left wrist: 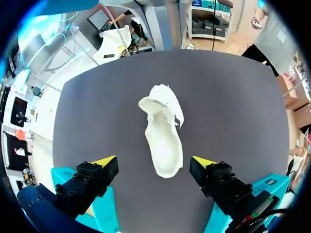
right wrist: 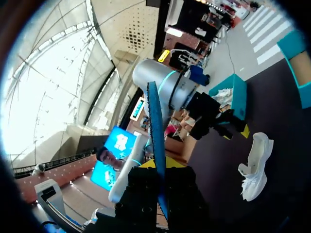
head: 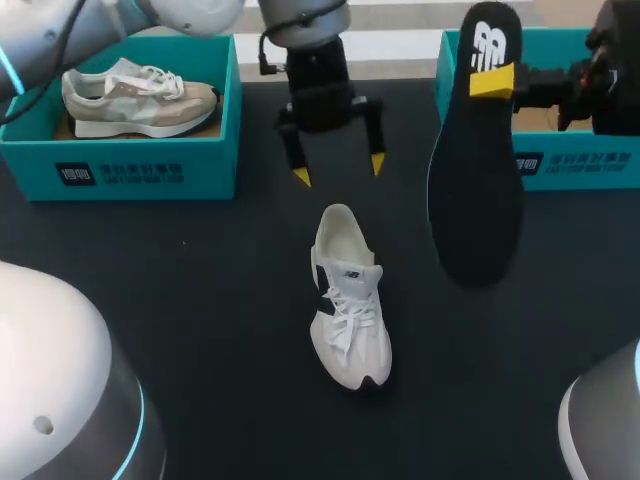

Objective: Take the shoe out of the shoebox, open the shoe tongue, remove and reinsert the insole, then place the shoe into the shoebox

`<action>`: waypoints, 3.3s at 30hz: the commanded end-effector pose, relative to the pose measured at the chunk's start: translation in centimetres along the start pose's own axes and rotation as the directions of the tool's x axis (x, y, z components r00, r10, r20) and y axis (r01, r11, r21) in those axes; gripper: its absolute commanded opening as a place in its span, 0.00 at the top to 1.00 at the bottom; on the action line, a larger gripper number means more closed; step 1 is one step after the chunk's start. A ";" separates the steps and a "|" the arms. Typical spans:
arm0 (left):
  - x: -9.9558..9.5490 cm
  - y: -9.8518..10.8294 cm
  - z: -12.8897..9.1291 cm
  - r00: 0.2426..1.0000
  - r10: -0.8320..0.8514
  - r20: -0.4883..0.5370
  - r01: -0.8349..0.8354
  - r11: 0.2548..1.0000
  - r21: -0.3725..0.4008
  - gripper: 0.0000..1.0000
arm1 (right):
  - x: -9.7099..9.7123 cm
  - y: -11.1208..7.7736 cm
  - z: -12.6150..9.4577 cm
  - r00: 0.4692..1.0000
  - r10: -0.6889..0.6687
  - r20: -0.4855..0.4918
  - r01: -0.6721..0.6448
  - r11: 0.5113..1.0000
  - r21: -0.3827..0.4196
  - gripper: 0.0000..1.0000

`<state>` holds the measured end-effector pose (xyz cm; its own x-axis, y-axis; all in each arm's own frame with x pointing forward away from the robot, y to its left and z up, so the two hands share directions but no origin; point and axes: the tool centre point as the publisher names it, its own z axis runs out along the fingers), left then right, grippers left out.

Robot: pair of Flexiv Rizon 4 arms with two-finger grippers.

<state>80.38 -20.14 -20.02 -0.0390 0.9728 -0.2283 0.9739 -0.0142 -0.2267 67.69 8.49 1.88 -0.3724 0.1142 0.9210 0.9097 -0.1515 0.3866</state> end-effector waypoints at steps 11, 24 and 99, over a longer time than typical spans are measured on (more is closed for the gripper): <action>1.8 -2.0 -2.9 0.943 0.076 0.325 -0.066 0.997 -0.041 0.00 | -1.4 -0.7 0.5 0.997 0.075 0.005 -0.075 0.996 -0.058 1.00; 1.6 -2.4 -4.4 0.823 0.039 0.567 -0.037 0.999 -0.016 0.00 | -2.7 3.0 0.2 0.995 0.094 -0.032 -0.094 0.996 0.010 1.00; -11.0 -2.8 -8.3 0.250 0.316 0.915 -0.038 0.948 -0.316 1.00 | -13.5 10.4 9.9 0.852 0.519 -0.066 -0.486 0.831 0.269 1.00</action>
<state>79.98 -28.49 -8.89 0.0913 0.0292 -0.9954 0.9956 0.0185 0.0918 84.81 15.03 -7.12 0.1432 -0.0457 0.9886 0.9849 0.1053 -0.1377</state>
